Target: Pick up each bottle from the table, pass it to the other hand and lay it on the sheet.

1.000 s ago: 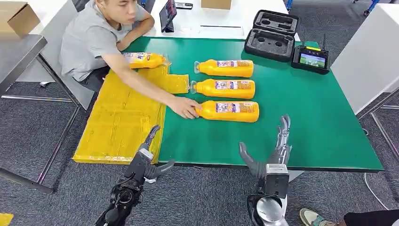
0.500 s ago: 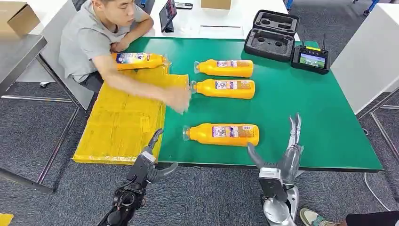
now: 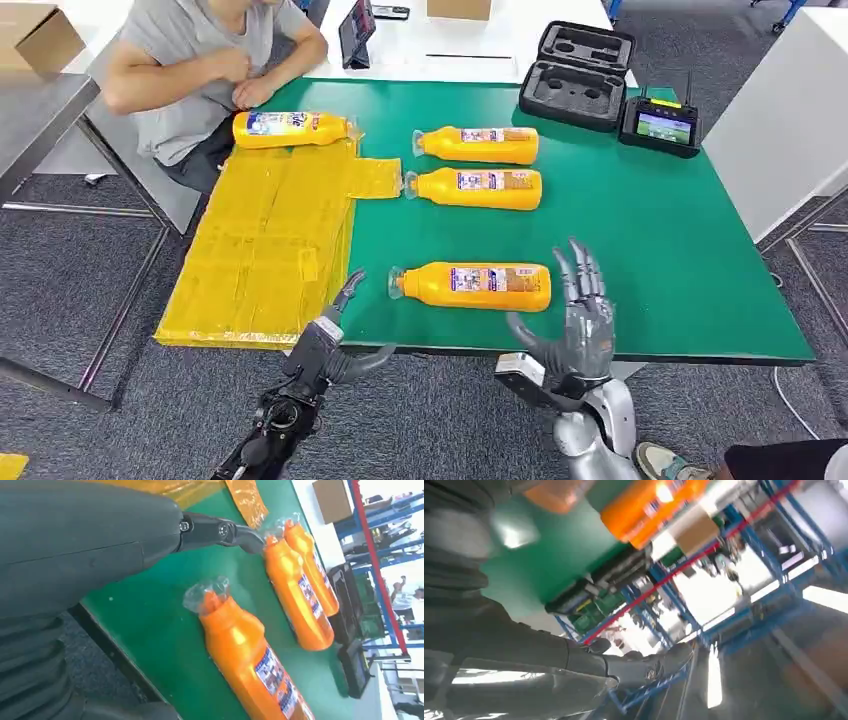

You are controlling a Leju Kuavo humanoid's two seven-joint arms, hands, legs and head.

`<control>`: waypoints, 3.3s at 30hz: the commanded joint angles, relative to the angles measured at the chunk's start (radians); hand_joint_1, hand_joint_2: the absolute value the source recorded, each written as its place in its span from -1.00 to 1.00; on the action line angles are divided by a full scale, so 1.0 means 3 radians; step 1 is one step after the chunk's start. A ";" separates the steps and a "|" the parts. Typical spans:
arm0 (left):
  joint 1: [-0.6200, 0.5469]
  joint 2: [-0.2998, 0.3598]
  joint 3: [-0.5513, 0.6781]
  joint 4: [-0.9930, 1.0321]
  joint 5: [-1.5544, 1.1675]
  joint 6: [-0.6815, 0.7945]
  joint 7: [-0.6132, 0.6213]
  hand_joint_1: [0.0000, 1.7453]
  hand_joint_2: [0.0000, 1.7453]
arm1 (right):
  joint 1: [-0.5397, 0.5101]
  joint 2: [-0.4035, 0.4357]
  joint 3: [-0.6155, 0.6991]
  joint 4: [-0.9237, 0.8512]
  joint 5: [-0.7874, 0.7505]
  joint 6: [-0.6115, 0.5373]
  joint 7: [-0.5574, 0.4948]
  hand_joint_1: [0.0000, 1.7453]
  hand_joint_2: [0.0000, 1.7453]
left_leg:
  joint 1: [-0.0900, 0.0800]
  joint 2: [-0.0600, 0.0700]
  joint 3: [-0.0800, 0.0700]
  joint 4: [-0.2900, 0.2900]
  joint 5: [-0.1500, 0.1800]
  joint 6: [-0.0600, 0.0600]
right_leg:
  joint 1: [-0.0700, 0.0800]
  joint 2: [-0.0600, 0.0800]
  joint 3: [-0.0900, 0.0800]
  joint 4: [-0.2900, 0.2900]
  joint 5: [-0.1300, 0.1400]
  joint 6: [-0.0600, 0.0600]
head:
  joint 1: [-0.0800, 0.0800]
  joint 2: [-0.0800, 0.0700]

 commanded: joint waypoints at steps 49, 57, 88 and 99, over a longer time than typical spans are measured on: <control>-0.0225 -0.0001 -0.0366 -0.0145 0.0113 -0.0089 -0.0052 -1.00 1.00 | -0.1345 -0.0300 0.0183 0.2376 0.0580 0.0482 0.0277 -1.00 1.00 | 0.0001 0.0006 0.0000 0.0009 -0.0003 -0.0003 | 0.0002 0.0006 0.0002 0.0003 0.0001 -0.0002 | 0.0000 0.0000; -0.0233 -0.0001 -0.0396 -0.0196 0.0101 -0.0101 -0.0026 -1.00 1.00 | -0.1422 -0.0304 0.0186 0.2416 0.0643 0.0518 0.0405 -1.00 1.00 | 0.0001 0.0009 -0.0002 0.0012 -0.0004 -0.0003 | 0.0001 0.0008 -0.0001 0.0006 0.0001 -0.0002 | -0.0001 0.0000; -0.0231 0.0009 -0.0424 -0.0250 0.0110 -0.0121 0.0000 -1.00 1.00 | -0.1490 -0.0357 0.0173 0.2565 0.0707 0.0875 0.0671 -1.00 1.00 | 0.0001 0.0005 -0.0003 0.0010 -0.0002 -0.0003 | 0.0001 0.0004 0.0000 0.0003 0.0001 -0.0001 | 0.0000 0.0000; -0.0239 0.0032 -0.0445 -0.0238 0.0135 -0.0160 0.0002 -1.00 1.00 | -0.1486 -0.0463 0.0153 0.2642 0.0735 0.1723 0.0918 0.96 1.00 | 0.0004 0.0001 0.0007 0.0011 -0.0004 -0.0005 | 0.0005 -0.0002 0.0010 0.0001 -0.0002 -0.0003 | 0.0000 0.0000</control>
